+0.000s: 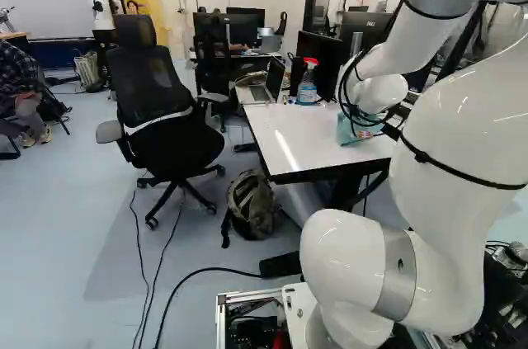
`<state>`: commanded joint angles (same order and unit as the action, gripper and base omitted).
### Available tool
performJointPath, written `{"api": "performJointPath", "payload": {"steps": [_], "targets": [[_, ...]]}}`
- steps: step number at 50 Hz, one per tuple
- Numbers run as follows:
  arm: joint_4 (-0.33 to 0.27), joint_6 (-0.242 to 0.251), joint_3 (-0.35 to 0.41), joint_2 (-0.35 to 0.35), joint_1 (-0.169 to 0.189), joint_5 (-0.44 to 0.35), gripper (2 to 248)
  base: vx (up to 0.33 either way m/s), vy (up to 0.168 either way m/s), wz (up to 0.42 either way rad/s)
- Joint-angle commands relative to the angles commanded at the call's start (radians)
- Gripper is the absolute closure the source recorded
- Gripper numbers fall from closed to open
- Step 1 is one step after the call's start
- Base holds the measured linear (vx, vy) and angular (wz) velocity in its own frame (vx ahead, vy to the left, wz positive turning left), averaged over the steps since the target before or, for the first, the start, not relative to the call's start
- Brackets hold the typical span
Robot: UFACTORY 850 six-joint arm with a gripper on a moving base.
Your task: Clean the table with the green towel
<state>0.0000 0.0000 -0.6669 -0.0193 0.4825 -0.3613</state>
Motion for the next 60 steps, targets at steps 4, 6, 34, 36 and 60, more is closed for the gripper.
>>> {"api": "performJointPath", "payload": {"steps": [4, 6, 34, 36, 60], "targets": [[0.000, 0.000, -0.007, 0.003, -0.014, 0.000, 199, 0.000, 0.000, 0.000], [0.000, 0.000, -0.012, 0.003, -0.021, 0.000, 199, 0.000, 0.000, 0.000], [0.000, 0.000, -0.107, -0.025, -0.097, 0.000, 199, 0.000, 0.000, 0.000], [0.000, 0.000, -0.114, -0.027, -0.103, 0.000, 199, 0.000, 0.000, 0.000], [0.000, 0.000, -0.173, -0.055, -0.161, 0.016, 199, 0.000, 0.000, 0.000]]}}
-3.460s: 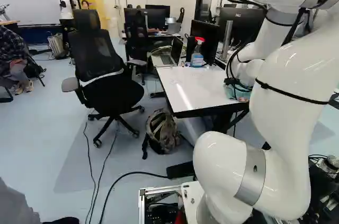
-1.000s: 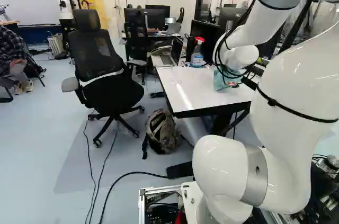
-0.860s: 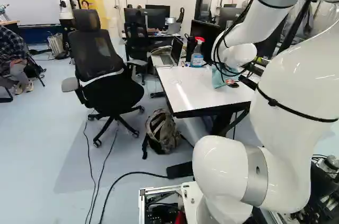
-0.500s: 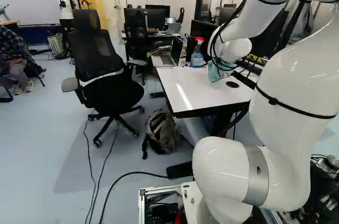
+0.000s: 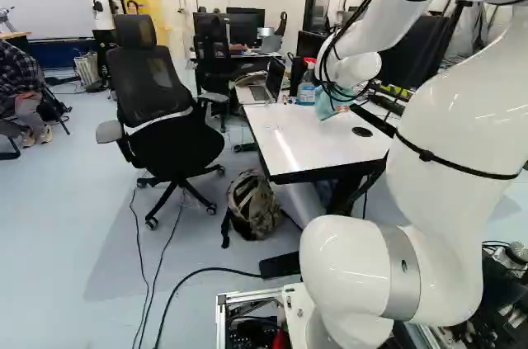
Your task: Clean the table with the green towel
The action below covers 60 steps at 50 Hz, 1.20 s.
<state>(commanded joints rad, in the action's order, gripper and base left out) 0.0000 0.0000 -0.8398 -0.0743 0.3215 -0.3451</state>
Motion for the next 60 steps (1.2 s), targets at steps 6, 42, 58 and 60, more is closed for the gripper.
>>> {"api": "performJointPath", "payload": {"steps": [6, 42, 58, 60], "targets": [[0.000, 0.000, -0.016, -0.015, -0.012, 0.002, 199, 0.000, 0.000, 0.000], [0.000, 0.000, -0.062, -0.088, -0.066, 0.003, 199, 0.000, 0.000, 0.000], [0.000, 0.000, -0.100, -0.155, -0.082, 0.014, 199, 0.000, 0.000, 0.000], [0.000, 0.000, -0.102, -0.161, -0.083, 0.016, 199, 0.000, 0.000, 0.000]]}}
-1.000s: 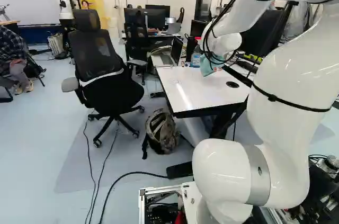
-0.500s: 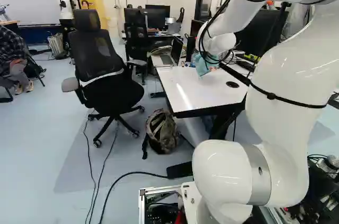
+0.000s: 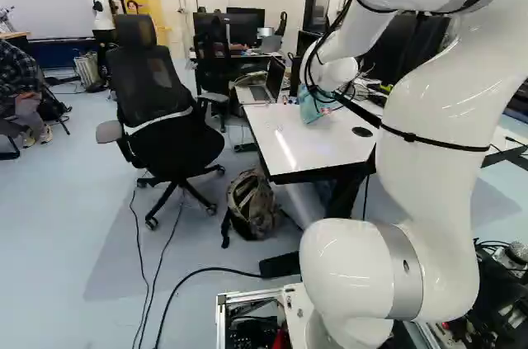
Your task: Clean the table with the green towel
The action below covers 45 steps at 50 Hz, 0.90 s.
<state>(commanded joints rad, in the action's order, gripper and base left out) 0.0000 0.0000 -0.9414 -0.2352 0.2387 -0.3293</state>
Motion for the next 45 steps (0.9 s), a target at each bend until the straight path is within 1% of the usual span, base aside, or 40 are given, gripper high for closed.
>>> {"api": "performJointPath", "payload": {"steps": [17, 34, 45], "targets": [[0.000, 0.000, -0.006, -0.040, -0.001, 0.007, 199, 0.000, 0.000, 0.000], [0.000, 0.000, -0.077, -0.135, -0.012, 0.007, 199, 0.000, 0.000, 0.000], [0.000, 0.000, -0.083, -0.153, -0.015, 0.007, 199, 0.000, 0.000, 0.000]]}}
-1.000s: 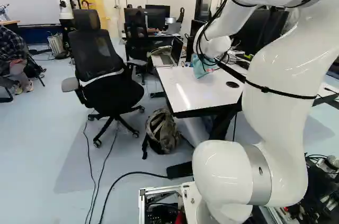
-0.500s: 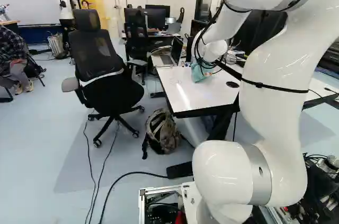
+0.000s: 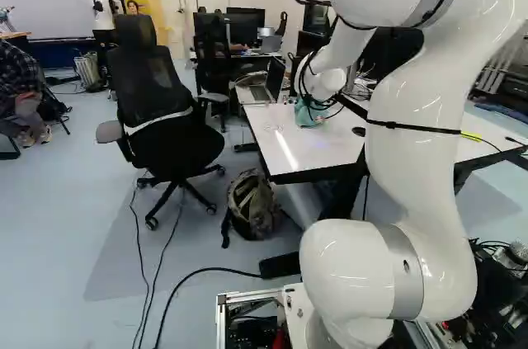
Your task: Clean the table with the green towel
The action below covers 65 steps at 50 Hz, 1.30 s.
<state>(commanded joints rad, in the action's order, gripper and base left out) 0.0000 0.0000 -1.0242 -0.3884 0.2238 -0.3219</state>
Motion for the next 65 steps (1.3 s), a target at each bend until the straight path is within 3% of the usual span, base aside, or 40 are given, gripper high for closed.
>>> {"api": "performJointPath", "payload": {"steps": [24, 65], "targets": [[0.000, 0.000, 0.000, 0.000, 0.000, 0.020, 199, 0.000, 0.000, 0.000], [0.000, 0.000, 0.000, 0.000, 0.000, 0.149, 199, 0.000, 0.000, 0.000]]}}
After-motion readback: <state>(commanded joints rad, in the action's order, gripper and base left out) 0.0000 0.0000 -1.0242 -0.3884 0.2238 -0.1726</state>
